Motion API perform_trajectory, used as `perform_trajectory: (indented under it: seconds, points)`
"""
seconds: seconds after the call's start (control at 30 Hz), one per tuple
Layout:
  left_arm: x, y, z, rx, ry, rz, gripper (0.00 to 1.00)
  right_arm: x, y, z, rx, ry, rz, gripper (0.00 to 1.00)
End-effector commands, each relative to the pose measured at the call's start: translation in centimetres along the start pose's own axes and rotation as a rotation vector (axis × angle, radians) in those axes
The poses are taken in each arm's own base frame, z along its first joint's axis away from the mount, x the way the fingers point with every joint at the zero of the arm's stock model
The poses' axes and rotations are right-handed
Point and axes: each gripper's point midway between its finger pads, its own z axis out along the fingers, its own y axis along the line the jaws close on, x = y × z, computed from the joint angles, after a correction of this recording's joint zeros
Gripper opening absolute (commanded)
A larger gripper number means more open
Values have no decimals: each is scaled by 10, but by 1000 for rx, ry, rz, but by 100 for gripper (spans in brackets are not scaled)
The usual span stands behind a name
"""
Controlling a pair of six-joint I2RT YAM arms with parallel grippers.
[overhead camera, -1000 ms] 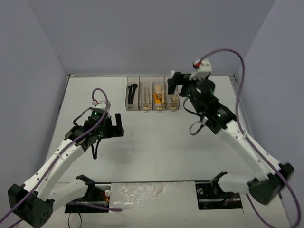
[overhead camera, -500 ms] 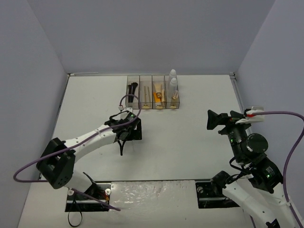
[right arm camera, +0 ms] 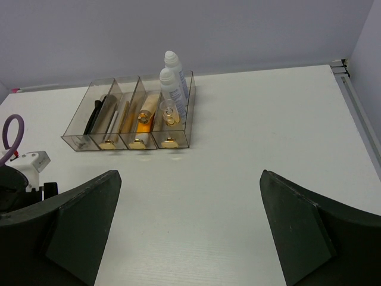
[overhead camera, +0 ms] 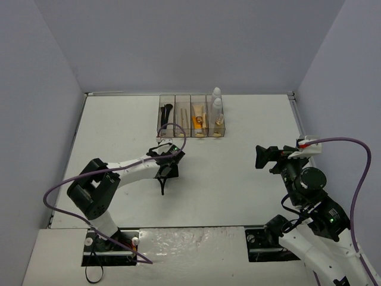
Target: Organize the makeup
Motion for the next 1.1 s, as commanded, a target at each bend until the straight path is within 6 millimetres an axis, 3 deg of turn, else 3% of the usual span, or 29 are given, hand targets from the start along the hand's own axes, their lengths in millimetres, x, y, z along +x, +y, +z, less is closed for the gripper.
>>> perform_trajectory:
  seconds: [0.0, 0.07, 0.17, 0.23, 0.5, 0.57, 0.63, 0.73, 0.83, 0.87, 0.97, 1.03, 1.07]
  points:
    - [12, 5, 11, -32, -3, -17, 10, -15, 5, 2, -14, -50, 30, 100]
    - [18, 7, 12, -36, 4, -17, 1, -14, 5, 1, -14, -47, 29, 100]
    - [15, 4, 8, -18, -9, -14, 0, -13, 5, 2, -13, -43, 27, 100]
    - [-1, 1, -5, -2, -45, 14, 0, -11, 6, 4, -13, -36, 25, 100]
    - [-143, -52, -107, 221, -364, 91, 0, -7, 9, 7, -24, -17, 18, 100]
    - [-166, -56, -108, 266, -374, 99, 0, -8, 8, 7, -18, -21, 24, 100]
    - [-205, -60, -118, 312, -422, 63, 0, -8, 8, 6, -19, -23, 24, 100]
    - [-253, -65, -112, 359, -457, 43, 0, -9, 6, 3, -17, -33, 28, 100]
    - [-280, -70, -84, 400, -441, 49, 0, -8, 5, 2, -18, -35, 33, 100]
    - [-294, -73, -84, 421, -457, 48, 0, -8, 6, 2, -20, -34, 34, 100]
    - [-310, -79, -48, 458, -430, 52, 0, -5, 6, 3, -20, -24, 31, 100]
    - [-325, -85, -40, 487, -441, 48, 0, -2, 6, 5, -16, -12, 26, 100]
    - [-324, -86, -25, 485, -421, 45, 0, -1, 7, 6, -16, -6, 22, 100]
